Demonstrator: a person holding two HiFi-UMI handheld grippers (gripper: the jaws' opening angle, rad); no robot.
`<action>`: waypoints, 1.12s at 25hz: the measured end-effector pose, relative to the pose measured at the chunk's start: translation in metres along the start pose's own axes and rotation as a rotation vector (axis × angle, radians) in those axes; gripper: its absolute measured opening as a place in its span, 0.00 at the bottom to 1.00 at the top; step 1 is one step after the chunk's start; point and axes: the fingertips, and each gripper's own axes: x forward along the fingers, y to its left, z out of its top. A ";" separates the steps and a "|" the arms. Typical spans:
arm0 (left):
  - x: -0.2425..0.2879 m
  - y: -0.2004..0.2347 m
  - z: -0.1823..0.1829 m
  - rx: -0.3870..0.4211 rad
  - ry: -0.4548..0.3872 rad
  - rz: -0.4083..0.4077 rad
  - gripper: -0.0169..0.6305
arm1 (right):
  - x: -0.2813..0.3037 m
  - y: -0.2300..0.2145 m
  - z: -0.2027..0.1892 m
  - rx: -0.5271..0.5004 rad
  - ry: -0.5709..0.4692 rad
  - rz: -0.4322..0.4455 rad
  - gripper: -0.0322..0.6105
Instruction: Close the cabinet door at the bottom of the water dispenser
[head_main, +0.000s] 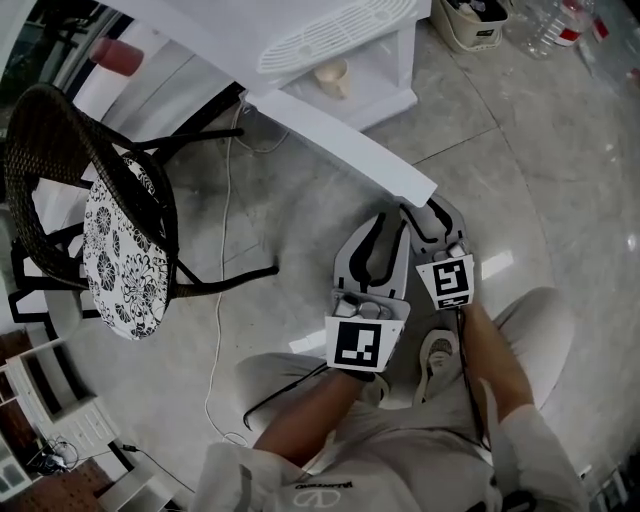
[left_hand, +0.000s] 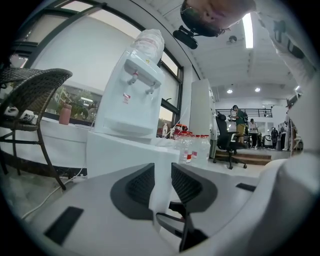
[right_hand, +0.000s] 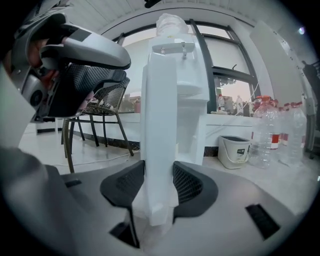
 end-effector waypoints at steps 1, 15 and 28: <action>0.000 0.001 -0.001 -0.002 0.003 0.003 0.19 | 0.001 -0.002 0.000 -0.004 -0.002 -0.003 0.35; 0.048 0.017 -0.003 0.122 -0.019 -0.029 0.13 | 0.042 -0.091 0.010 0.050 -0.052 -0.185 0.28; 0.118 0.036 -0.015 0.222 -0.085 -0.019 0.04 | 0.073 -0.129 0.022 0.077 -0.133 -0.243 0.26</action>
